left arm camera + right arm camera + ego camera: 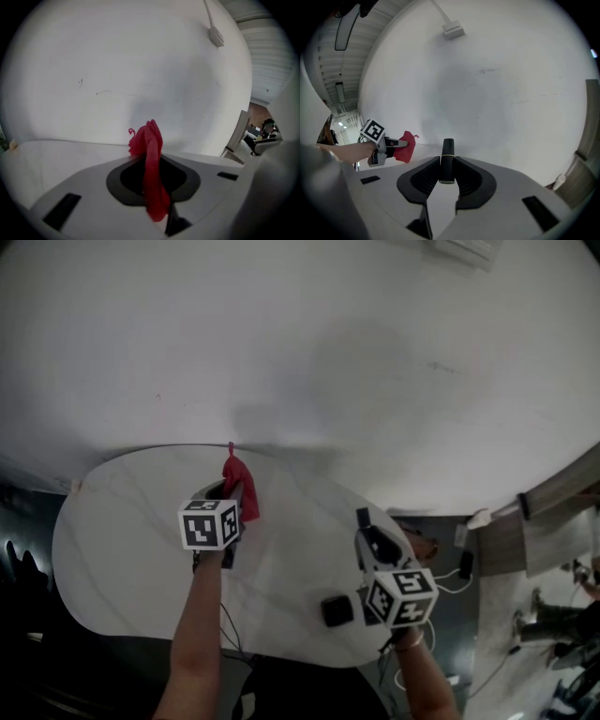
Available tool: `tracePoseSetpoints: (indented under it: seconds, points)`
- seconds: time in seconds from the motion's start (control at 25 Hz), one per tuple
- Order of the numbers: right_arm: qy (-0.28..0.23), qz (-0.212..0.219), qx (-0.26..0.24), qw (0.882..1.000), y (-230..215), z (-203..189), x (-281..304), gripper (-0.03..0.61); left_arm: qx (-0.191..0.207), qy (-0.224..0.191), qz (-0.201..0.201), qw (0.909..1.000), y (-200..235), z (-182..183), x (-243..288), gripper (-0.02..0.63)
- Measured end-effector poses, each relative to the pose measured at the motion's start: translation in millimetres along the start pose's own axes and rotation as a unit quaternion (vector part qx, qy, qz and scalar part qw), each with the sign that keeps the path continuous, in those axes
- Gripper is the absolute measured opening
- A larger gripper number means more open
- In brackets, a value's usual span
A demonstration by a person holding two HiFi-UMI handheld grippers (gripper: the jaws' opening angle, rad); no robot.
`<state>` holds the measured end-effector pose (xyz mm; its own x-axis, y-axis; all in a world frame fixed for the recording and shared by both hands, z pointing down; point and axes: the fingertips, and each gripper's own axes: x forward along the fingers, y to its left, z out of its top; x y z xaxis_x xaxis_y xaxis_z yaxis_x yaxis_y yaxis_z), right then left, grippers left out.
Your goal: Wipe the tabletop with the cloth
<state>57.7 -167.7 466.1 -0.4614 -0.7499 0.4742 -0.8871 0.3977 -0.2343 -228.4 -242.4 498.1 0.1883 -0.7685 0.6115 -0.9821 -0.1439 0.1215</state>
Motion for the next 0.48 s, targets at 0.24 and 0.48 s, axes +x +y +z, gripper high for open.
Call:
tracePoseSetpoints:
  seconds: [0.24,0.48]
  points:
    - [0.0,-0.017,-0.012,1.0,-8.7,-10.6,-8.0,0.092,0.024,-0.023,-0.016,0.9993,-31.8,9.3,-18.4,0.058]
    - [-0.002,-0.021,-0.013,1.0,-6.2,-10.2,-19.4,0.092,0.047,-0.042,-0.037,0.9973,-73.5,8.7,-35.5,0.058]
